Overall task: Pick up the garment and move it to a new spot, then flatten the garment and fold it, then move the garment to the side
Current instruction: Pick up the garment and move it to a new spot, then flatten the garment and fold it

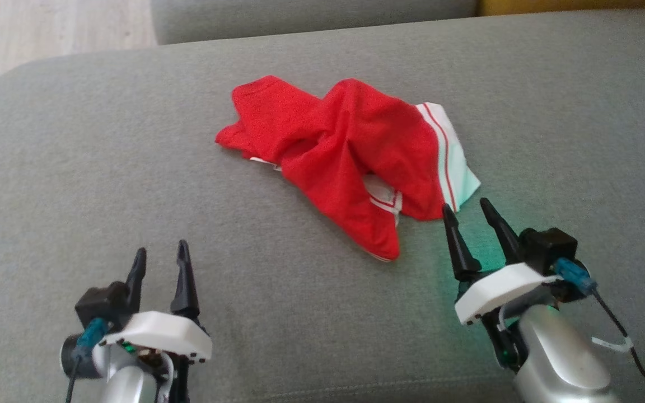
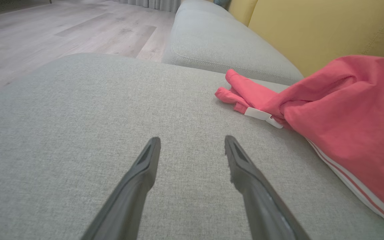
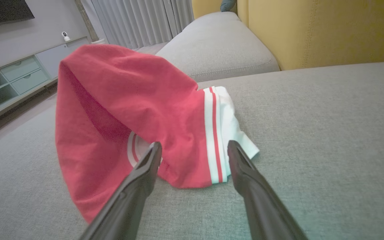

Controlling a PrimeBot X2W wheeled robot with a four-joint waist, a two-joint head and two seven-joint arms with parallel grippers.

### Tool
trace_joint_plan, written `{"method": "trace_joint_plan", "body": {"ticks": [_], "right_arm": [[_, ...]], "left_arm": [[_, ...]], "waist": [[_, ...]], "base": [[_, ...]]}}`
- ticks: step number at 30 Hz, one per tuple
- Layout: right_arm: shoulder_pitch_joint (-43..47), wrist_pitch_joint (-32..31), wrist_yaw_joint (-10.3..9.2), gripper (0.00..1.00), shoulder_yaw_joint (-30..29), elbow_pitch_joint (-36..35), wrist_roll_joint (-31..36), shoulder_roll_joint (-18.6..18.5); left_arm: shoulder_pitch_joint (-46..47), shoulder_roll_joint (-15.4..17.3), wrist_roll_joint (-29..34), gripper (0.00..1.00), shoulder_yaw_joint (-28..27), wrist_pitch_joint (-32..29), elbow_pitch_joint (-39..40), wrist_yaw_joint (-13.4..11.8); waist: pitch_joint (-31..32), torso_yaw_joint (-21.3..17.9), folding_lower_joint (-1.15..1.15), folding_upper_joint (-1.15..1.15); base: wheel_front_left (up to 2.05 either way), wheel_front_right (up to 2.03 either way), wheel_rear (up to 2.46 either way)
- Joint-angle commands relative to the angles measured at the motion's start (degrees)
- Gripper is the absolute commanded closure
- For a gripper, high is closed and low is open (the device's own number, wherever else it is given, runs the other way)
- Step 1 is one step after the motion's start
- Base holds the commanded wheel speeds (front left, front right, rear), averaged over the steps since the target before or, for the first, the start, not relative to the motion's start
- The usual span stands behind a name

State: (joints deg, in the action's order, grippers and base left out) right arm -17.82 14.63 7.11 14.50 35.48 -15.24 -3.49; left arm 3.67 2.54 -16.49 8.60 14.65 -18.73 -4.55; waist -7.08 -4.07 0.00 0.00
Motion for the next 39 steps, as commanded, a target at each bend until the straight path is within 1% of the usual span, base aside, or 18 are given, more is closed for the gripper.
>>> {"method": "trace_joint_plan", "body": {"ticks": [1, 6, 10, 13, 15, 18, 26, 32, 36, 39], "right_arm": [[-0.5, 0.4, 0.37, 0.00, -0.1, -0.4, 0.5, 0.6], [-2.3, 0.4, 0.37, 0.00, -3.8, 3.0, 2.3, 0.6], [-3.2, 0.4, 0.37, 0.00, -3.7, 4.5, 3.4, 0.6], [-3.3, 0.4, 0.37, 0.00, -2.5, 5.3, 2.7, 0.6], [-3.0, 0.4, 0.37, 0.00, -0.6, 5.4, 1.9, 0.6], [-2.6, 0.4, 0.37, 0.00, 2.4, 4.5, 0.1, 0.6], [-3.1, 0.4, 0.37, 0.00, 6.3, 2.3, -2.2, 0.6], [-3.5, 0.4, 0.37, 0.00, 7.9, 3.4, -2.7, 0.6], [-2.9, 0.4, 0.37, 0.00, 9.7, 2.3, -2.9, 0.6], [-2.1, 0.4, 0.37, 0.00, 8.6, 2.7, -3.9, 0.6]], "left_arm": [[1.6, 0.3, -0.6, 0.00, -0.8, 0.3, 2.3, -0.3], [2.3, 0.3, -1.1, 0.00, 1.1, 0.3, 2.9, -0.4], [3.0, 0.3, -1.2, 0.00, 1.9, 0.3, 3.1, -0.3], [3.4, 0.3, -1.3, 0.00, 2.6, 0.3, 3.3, -0.2], [3.5, 0.3, -1.4, 0.00, 2.9, 0.3, 3.4, -0.2], [3.7, 0.3, -1.5, 0.00, 3.4, 0.3, 3.5, -0.1], [4.6, 0.3, -1.8, 0.00, 4.8, 0.3, 3.6, -0.4], [4.5, 0.3, -1.8, 0.00, 5.2, 0.3, 3.6, -0.4], [4.4, 0.3, -1.9, 0.00, 5.1, 0.3, 3.7, -0.3], [4.3, 0.3, -1.9, 0.00, 5.2, 0.3, 3.6, -0.1]], "waist": [[-0.1, 1.5, 0.00, 0.00], [-1.8, 3.6, 0.00, 0.00], [-2.7, 4.9, 0.00, 0.00], [-3.5, 6.0, 0.00, 0.00], [-4.0, 6.7, 0.00, 0.00], [-4.6, 7.6, 0.00, 0.00], [-5.6, 9.5, 0.00, 0.00], [-5.4, 10.2, 0.00, 0.00], [-5.2, 10.3, 0.00, 0.00], [-5.1, 10.2, 0.00, 0.00]], "base": [[0.00, 0.00, 0.00], [0.00, 0.00, 0.00], [0.00, 0.00, 0.00], [0.00, 0.00, 0.00], [0.00, 0.00, 0.00], [0.00, 0.00, 0.00], [0.00, 0.00, 0.00], [0.00, 0.00, 0.00], [0.00, 0.00, 0.00], [0.00, 0.00, 0.00]]}}
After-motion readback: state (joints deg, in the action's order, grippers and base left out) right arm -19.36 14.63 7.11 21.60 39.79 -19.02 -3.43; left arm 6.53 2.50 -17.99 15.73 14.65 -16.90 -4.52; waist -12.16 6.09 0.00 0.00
